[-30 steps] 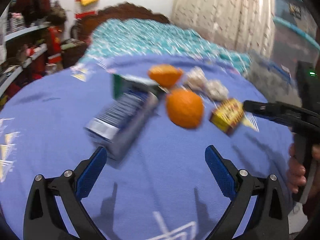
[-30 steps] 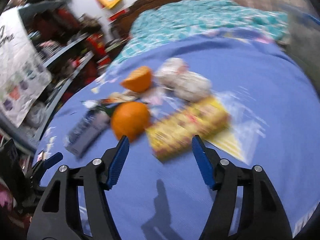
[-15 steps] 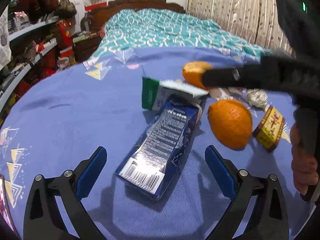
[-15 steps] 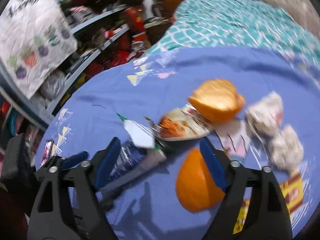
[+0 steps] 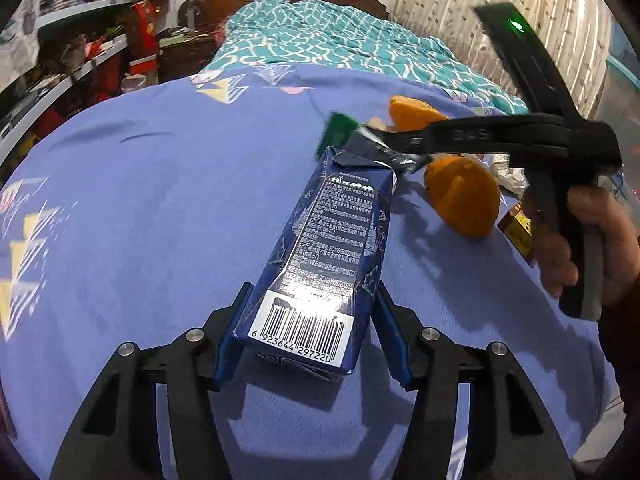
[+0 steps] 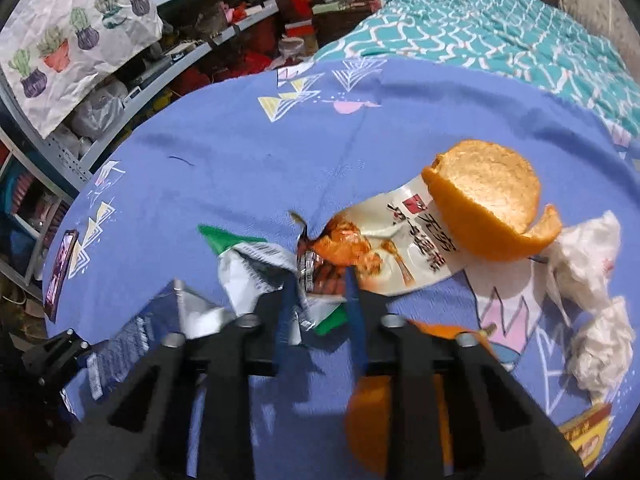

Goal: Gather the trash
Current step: 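Grasp the blue milk carton with left tool, then grasp the green snack wrapper with right tool while left tool holds the carton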

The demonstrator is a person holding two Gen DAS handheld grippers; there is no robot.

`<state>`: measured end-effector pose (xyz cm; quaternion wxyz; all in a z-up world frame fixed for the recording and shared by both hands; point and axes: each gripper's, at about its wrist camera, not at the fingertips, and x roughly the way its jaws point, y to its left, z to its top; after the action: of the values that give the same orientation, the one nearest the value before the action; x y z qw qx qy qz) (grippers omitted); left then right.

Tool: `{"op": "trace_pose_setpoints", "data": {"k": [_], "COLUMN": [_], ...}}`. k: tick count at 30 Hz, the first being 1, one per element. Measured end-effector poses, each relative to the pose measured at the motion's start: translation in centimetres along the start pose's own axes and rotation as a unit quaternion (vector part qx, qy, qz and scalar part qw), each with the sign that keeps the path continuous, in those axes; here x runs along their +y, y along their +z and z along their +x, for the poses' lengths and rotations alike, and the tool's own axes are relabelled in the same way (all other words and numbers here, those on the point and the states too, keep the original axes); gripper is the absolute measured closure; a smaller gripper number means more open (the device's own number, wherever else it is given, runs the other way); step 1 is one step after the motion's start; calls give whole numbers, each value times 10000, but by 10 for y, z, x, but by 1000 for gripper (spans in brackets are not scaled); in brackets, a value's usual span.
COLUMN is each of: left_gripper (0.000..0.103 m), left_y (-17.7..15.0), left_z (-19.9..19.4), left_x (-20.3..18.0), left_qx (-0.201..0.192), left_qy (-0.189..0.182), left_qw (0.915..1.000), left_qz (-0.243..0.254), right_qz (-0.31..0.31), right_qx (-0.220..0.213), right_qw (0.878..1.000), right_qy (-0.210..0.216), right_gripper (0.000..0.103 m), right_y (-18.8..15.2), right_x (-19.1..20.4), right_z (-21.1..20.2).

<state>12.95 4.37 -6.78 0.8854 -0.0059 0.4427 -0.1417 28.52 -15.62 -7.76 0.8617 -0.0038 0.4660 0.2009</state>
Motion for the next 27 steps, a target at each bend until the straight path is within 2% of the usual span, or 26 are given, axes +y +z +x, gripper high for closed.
{"op": "trace_pose_setpoints", "data": {"k": [3,8,13,15,17,19,20,21,27], "left_gripper": [48,48,46,46,46,46,46,46,40], "left_y": [-10,-17,-19,-18,-14,-13,-13,-13,-12], "left_z": [-11,-21,-20,-17,-14,-13,-12,-12,-11], "left_x": [12,28,23,22,24,26,27,27,26], "left_qx": [-63,-167,-151,-106,-115,-115,-117,-118,-118], "left_qy": [68,129,263,250,240,204,195,190,198], "left_qw": [9997,9979,9980,9981,9979,9978,9977,9978,9980], "left_qz": [-208,-618,-559,-555,-588,-627,-632,-631,-584], "right_qz": [-219,-491,-793,-744,-412,97,289,511,1156], "right_qx": [-50,-23,-35,-100,-103,-159,-281,-463,-477], "right_qw": [9997,9987,9963,9965,9974,9962,9951,9933,9851], "right_qy": [-64,124,322,381,580,846,907,928,1180], "right_gripper": [87,87,87,84,83,59,28,18,18], "right_y": [-14,-60,-116,-134,-143,-146,-148,-148,-141], "right_x": [8,25,40,39,32,17,12,6,-7], "right_z": [-13,-35,-60,-69,-72,-74,-76,-79,-66]}}
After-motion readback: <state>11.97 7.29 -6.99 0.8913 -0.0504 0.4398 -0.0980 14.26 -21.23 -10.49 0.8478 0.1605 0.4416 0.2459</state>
